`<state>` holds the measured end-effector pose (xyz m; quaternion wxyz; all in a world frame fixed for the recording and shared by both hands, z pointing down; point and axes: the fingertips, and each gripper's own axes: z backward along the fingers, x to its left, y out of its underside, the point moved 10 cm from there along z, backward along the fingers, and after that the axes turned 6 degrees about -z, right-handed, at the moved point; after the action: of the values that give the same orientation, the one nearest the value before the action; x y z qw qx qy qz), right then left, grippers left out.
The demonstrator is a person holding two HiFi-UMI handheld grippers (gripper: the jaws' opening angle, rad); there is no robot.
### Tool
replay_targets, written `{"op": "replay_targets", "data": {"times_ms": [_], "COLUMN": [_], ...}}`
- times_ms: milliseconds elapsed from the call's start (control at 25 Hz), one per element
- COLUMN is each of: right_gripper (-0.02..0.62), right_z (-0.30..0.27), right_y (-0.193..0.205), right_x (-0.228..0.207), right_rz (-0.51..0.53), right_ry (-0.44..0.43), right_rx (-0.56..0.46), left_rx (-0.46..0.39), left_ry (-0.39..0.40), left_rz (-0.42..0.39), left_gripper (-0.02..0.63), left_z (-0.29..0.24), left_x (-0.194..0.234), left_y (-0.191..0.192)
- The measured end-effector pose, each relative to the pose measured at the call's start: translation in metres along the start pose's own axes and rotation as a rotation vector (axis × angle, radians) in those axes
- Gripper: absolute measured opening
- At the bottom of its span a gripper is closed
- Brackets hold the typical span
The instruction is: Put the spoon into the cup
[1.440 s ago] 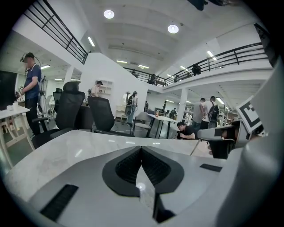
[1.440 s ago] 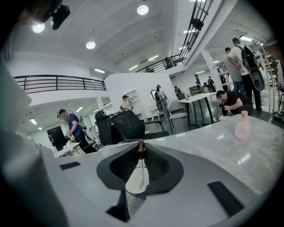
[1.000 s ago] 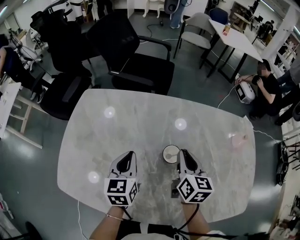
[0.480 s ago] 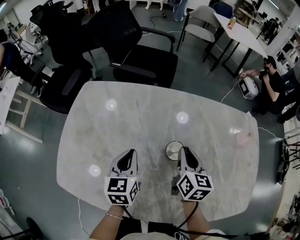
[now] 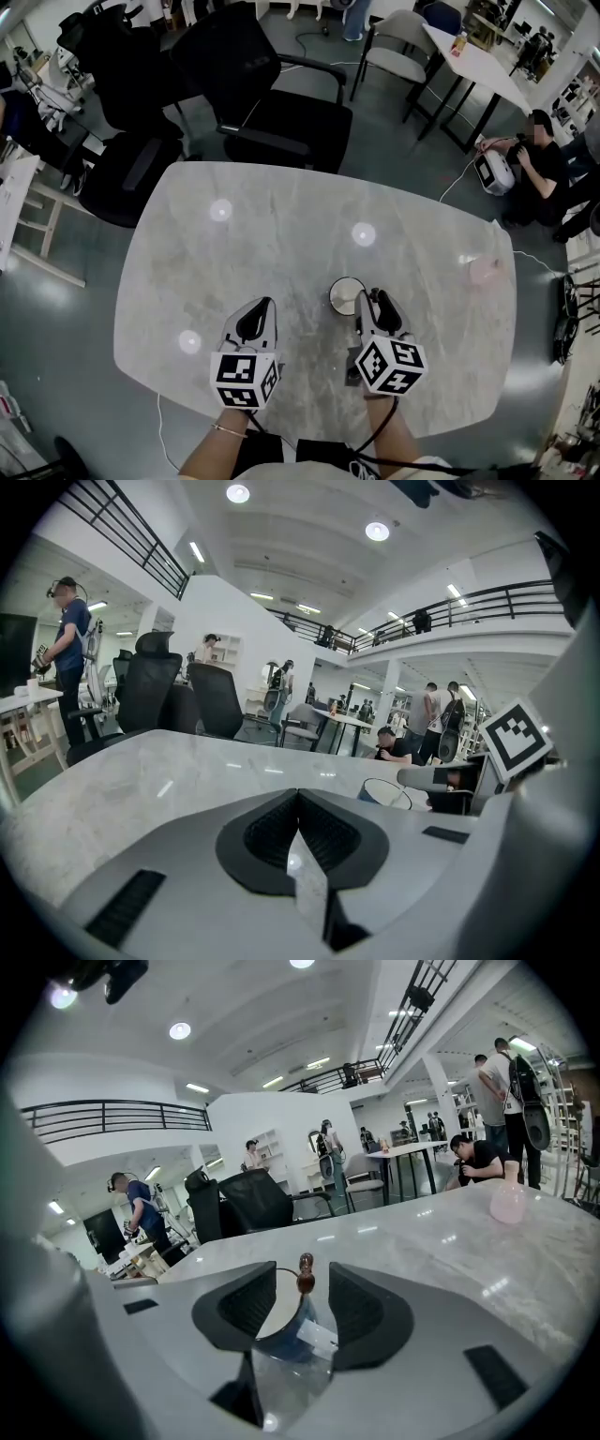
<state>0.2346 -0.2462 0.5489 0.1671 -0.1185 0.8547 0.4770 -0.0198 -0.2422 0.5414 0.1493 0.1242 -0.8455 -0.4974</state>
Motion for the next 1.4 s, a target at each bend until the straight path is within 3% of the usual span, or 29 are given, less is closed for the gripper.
{"op": "replay_targets", "data": {"times_ms": [720, 1000, 1400], "right_gripper": [0.172, 0.073, 0.039], "right_z": [0.066, 0.107, 0.137], "right_y": [-0.035, -0.039, -0.068], "right_x": [0.010, 0.008, 0.020], "right_rz": [0.057, 0.066, 0.091], "right_ry": [0.115, 0.166, 0.147], "right_rx": [-0.101, -0.137, -0.200], "left_rx": [-0.088, -0.127, -0.203], "left_ry": [0.055, 0.099, 0.149], "left_rz": [-0.039, -0.047, -0.084], "left_gripper": [0.018, 0.018, 0.018], "left_z": [0.023, 0.039, 0.041], "left_x": [-0.016, -0.033, -0.051], "left_y": [-0.046, -0.065, -0.099]}}
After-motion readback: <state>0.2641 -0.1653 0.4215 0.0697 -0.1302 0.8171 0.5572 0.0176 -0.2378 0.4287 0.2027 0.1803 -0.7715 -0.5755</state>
